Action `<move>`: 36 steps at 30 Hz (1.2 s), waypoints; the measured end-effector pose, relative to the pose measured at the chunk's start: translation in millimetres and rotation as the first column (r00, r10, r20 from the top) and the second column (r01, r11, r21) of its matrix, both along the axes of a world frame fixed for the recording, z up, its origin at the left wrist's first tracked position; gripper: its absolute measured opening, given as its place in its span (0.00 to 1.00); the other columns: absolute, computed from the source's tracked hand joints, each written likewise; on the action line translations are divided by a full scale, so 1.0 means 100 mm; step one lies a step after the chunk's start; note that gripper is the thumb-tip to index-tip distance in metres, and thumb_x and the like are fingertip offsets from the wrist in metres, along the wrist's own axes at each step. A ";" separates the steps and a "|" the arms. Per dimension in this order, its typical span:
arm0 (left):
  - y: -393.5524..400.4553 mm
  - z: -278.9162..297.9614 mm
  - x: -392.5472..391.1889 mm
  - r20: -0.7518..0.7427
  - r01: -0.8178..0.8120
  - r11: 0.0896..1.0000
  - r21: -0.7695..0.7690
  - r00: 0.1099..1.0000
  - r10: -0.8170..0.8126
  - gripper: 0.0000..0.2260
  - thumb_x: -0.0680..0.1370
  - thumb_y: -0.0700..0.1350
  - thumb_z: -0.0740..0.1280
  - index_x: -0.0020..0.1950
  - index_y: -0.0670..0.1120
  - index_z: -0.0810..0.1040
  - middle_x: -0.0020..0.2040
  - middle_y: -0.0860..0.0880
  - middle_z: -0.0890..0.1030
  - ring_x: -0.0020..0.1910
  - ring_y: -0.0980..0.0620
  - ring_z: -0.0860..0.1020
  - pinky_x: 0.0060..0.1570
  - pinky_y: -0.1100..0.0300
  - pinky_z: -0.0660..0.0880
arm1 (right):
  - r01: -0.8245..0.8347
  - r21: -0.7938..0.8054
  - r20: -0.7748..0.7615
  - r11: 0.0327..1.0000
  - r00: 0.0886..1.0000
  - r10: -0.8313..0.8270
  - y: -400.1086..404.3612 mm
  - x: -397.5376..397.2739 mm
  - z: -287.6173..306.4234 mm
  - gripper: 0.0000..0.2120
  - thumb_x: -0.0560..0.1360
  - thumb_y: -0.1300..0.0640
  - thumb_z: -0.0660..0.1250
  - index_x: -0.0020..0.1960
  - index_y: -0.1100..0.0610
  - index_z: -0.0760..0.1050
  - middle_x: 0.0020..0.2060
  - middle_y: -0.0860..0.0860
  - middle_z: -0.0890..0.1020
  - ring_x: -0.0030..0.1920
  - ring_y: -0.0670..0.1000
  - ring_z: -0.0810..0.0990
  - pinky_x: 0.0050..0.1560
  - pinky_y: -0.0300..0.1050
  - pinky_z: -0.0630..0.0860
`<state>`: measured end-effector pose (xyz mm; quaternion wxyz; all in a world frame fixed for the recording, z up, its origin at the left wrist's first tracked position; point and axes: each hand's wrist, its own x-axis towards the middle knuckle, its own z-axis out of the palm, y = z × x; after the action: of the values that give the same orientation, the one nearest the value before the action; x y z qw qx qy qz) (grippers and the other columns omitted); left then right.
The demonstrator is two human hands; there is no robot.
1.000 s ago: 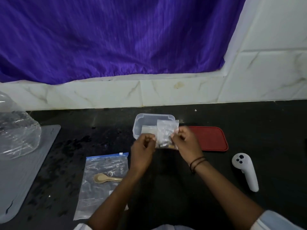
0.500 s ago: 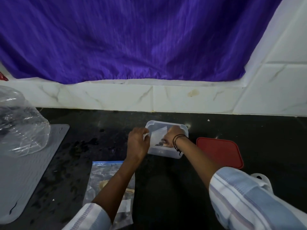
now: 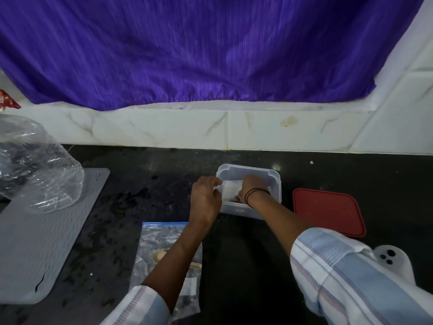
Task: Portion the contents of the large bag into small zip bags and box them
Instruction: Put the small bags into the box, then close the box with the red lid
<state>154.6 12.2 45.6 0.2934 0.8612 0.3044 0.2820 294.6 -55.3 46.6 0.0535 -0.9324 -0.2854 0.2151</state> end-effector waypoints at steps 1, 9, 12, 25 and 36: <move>0.00 0.00 0.00 -0.003 0.003 1.000 0.003 1.000 -0.003 0.12 0.73 0.29 0.68 0.52 0.41 0.82 0.51 0.43 0.82 0.50 0.46 0.80 0.51 0.51 0.80 | 0.012 0.005 0.001 1.000 1.000 -0.012 -0.02 0.00 0.01 0.16 0.74 0.52 0.71 0.57 0.61 0.76 0.51 0.58 0.82 0.52 0.57 0.80 0.50 0.48 0.76; -0.09 0.05 -0.01 -0.017 0.005 0.994 0.111 1.000 -0.003 0.09 0.75 0.36 0.71 0.55 0.44 0.81 0.54 0.43 0.82 0.53 0.44 0.77 0.51 0.53 0.76 | 0.038 0.594 0.095 0.804 0.989 -0.117 -0.48 -0.05 0.32 0.06 0.77 0.56 0.66 0.46 0.59 0.78 0.41 0.54 0.82 0.41 0.53 0.79 0.40 0.41 0.70; -0.34 0.22 0.09 0.085 0.071 0.989 0.127 0.993 -0.082 0.07 0.76 0.37 0.70 0.52 0.45 0.81 0.52 0.47 0.82 0.51 0.48 0.77 0.50 0.55 0.76 | 0.078 0.817 0.086 0.572 0.963 -0.255 -0.96 -0.07 0.39 0.04 0.76 0.58 0.68 0.47 0.58 0.79 0.42 0.51 0.80 0.41 0.48 0.78 0.42 0.39 0.72; -1.83 -0.12 0.89 -0.272 0.578 0.808 -0.111 0.765 -0.584 0.09 0.77 0.45 0.69 0.53 0.41 0.80 0.51 0.42 0.82 0.50 0.44 0.79 0.53 0.49 0.78 | 0.642 0.327 -0.118 0.693 0.756 -0.644 -2.64 0.52 -0.28 0.23 0.76 0.54 0.68 0.65 0.63 0.69 0.63 0.64 0.72 0.61 0.64 0.75 0.60 0.54 0.73; -1.83 -0.31 1.01 -0.572 0.454 0.870 -0.191 0.669 -0.475 0.21 0.80 0.50 0.66 0.70 0.42 0.71 0.68 0.43 0.71 0.68 0.41 0.67 0.68 0.50 0.68 | 0.637 0.259 -0.104 0.726 0.766 -0.635 -2.77 0.67 -0.39 0.20 0.78 0.54 0.66 0.65 0.64 0.69 0.64 0.61 0.73 0.63 0.61 0.74 0.61 0.53 0.71</move>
<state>255.3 -170.8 14.9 0.2572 0.9488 0.1567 -0.0954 361.7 -332.0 7.5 0.2558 -0.9555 0.0237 0.1450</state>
